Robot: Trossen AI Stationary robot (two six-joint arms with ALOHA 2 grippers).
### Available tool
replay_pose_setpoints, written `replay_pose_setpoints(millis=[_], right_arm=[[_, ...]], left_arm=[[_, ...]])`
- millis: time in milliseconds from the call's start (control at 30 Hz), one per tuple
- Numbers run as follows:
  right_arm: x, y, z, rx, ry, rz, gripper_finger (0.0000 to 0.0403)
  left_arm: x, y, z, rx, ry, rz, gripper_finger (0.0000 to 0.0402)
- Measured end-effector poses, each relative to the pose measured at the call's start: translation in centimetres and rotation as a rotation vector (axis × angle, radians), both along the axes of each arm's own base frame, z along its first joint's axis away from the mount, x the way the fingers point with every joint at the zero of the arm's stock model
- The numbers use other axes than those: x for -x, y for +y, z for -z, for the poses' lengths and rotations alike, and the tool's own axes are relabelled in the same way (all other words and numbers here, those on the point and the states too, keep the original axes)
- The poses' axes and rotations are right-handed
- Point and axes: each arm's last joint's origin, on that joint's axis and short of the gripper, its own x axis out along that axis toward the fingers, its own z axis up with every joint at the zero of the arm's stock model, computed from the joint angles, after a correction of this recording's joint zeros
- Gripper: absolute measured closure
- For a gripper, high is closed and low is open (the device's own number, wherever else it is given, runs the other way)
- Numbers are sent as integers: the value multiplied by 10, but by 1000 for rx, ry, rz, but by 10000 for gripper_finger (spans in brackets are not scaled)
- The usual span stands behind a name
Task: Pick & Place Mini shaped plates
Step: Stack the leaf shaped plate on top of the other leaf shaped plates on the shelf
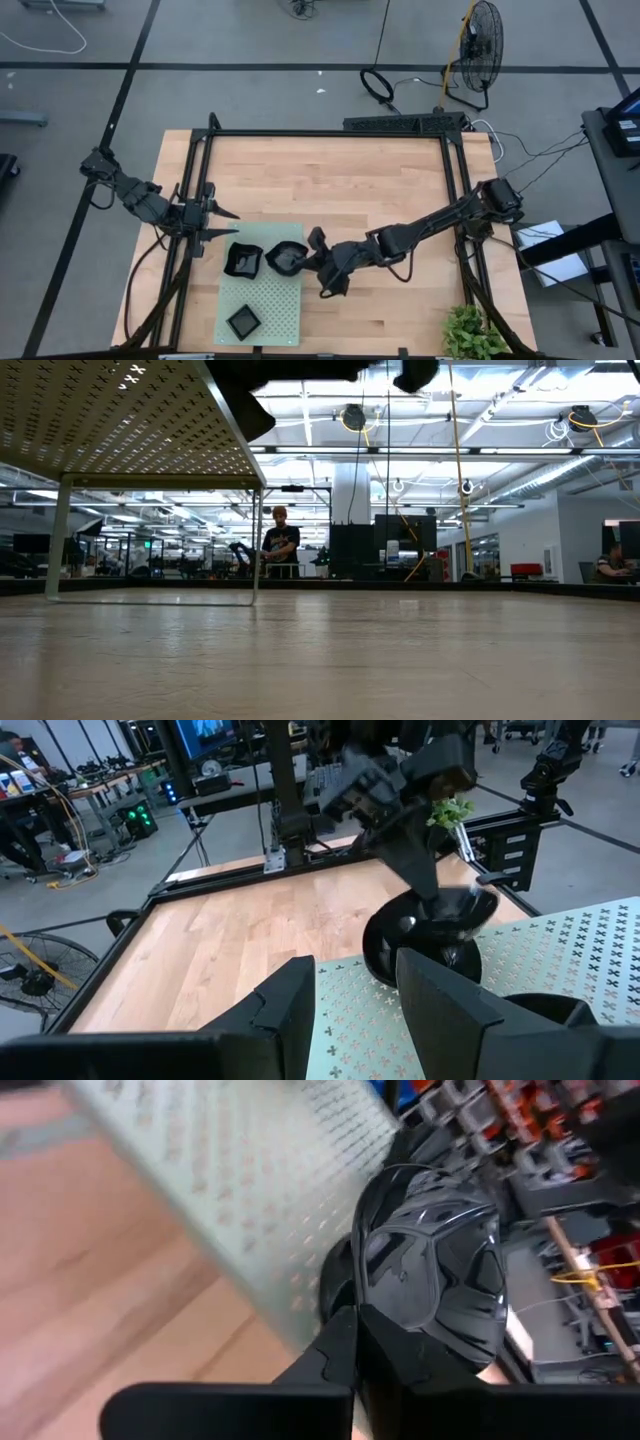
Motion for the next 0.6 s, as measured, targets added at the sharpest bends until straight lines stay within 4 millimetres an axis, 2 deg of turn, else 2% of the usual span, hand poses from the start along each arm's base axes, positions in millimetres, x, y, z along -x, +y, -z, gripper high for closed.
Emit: replay_pose_setpoints(millis=[267,433,600], right_arm=[[4,-1,0,92,35,-70,403],[5,-2,2,85,53,-61,402],[4,-1,0,63,38,-54,377]], left_arm=[[0,0,0,0,0,0,254],[0,0,0,0,0,0,254],[0,0,0,0,0,0,254]])
